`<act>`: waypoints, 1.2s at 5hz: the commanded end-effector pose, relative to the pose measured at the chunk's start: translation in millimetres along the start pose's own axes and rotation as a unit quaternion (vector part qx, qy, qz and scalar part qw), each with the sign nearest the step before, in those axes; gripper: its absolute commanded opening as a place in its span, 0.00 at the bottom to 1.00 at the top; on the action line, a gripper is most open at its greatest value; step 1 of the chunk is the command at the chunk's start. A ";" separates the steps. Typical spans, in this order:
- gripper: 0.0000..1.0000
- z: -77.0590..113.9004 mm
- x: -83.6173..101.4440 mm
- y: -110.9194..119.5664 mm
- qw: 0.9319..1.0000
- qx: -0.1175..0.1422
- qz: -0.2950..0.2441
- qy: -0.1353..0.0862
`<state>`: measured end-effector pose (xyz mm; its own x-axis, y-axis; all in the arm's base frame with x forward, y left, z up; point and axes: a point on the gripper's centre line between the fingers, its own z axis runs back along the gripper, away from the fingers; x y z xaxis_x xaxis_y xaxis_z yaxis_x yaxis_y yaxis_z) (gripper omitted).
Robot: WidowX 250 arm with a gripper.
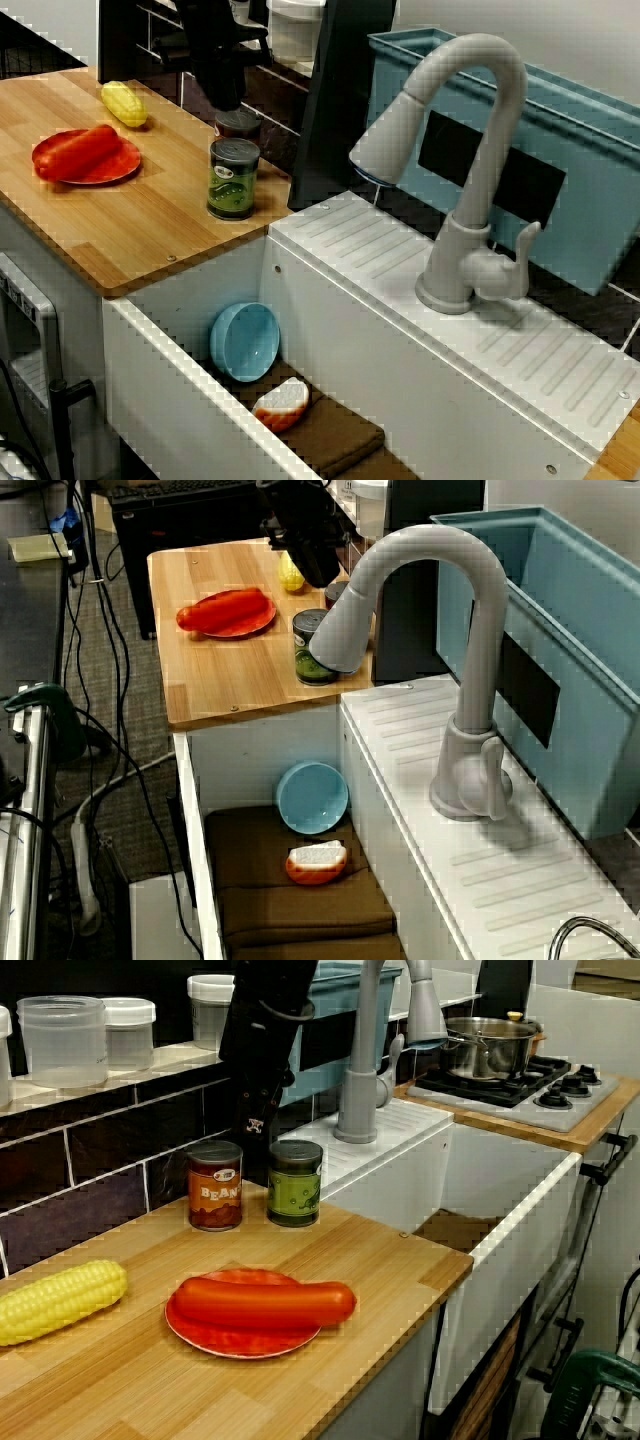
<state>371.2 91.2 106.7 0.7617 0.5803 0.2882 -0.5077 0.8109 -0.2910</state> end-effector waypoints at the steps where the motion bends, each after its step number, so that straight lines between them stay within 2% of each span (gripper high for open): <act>1: 0.00 9.8 6.3 -0.2 1.000 -0.005 -0.005 -0.020; 3: 0.00 2.5 5.6 2.0 1.000 0.002 -0.005 -0.011; 6: 0.00 -7.4 -5.3 1.6 1.000 0.017 -0.008 0.016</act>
<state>375.8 88.0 87.3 0.7859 0.5731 0.2322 -0.5219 0.8161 -0.2480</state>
